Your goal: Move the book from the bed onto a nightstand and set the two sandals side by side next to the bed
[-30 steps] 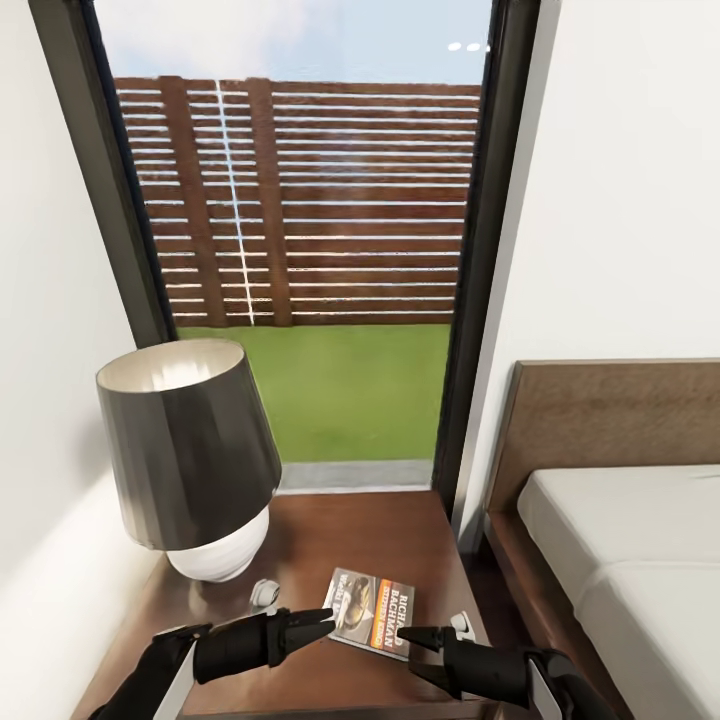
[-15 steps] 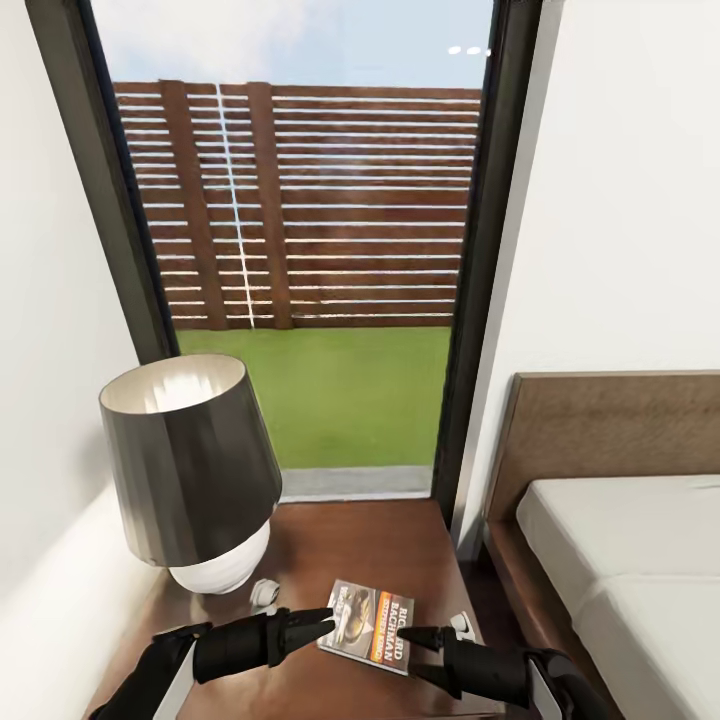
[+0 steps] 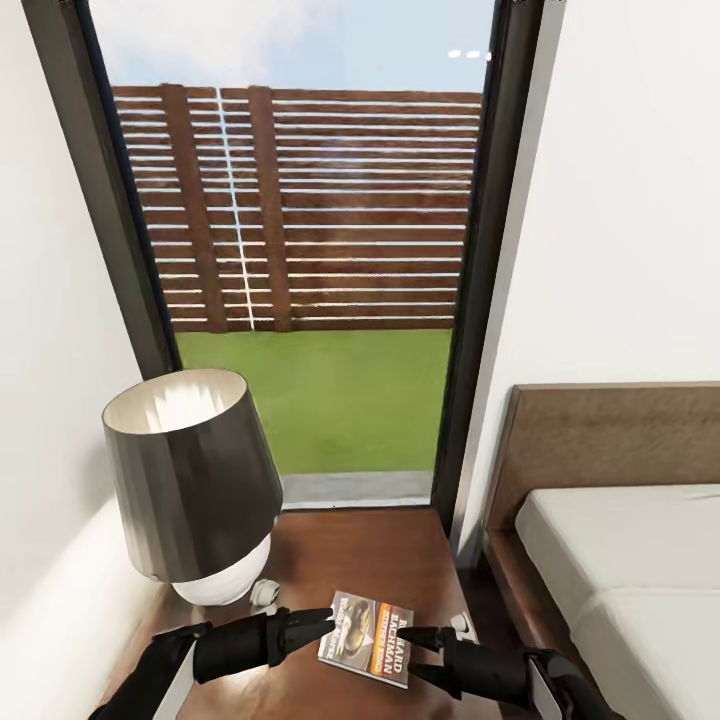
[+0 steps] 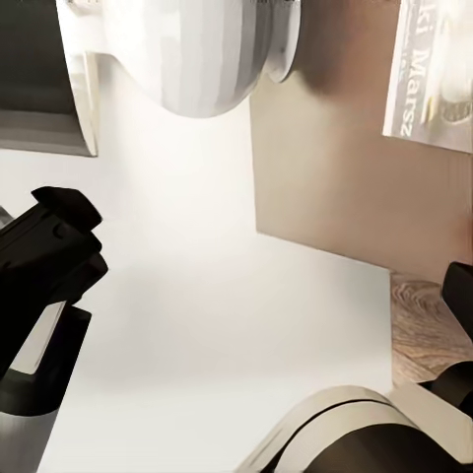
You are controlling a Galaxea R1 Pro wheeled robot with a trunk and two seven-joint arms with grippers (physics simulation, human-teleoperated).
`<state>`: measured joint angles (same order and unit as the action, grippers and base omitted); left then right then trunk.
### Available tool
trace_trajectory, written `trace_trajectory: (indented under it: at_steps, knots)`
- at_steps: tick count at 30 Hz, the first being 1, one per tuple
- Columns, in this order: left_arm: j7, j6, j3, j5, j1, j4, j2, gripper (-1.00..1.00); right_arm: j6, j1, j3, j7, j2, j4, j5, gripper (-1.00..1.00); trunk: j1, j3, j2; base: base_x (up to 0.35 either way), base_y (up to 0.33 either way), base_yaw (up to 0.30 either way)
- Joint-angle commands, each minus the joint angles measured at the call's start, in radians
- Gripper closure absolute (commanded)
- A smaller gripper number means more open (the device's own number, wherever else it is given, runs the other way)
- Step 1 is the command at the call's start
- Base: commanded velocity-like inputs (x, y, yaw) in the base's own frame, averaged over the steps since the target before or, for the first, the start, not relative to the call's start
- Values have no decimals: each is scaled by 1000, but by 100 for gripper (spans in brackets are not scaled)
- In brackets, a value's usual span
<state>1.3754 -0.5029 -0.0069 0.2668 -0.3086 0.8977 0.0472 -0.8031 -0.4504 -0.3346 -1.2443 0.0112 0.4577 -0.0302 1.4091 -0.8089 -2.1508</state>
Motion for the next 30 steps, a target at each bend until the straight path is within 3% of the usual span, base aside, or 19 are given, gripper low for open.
trace_trajectory:
  at_steps: [1, 27, 30]
  knots:
    - [2, -11, -1, 3, 0, 0, 0, -100, -8, -1, -4, -4, -1, 0, -4, -100, -4, 2, 7, 0, 0, 0]
    - [1, -10, 2, 4, 0, 0, 1, -100, -7, -1, -3, -2, -3, -1, -4, -100, -104, 84, 189, 0, 0, 0]
    - [-21, -9, 4, 2, 0, 0, 3, -100, -7, -1, -2, 0, -5, -2, -4, -100, -115, 93, 210, 0, 0, 0]
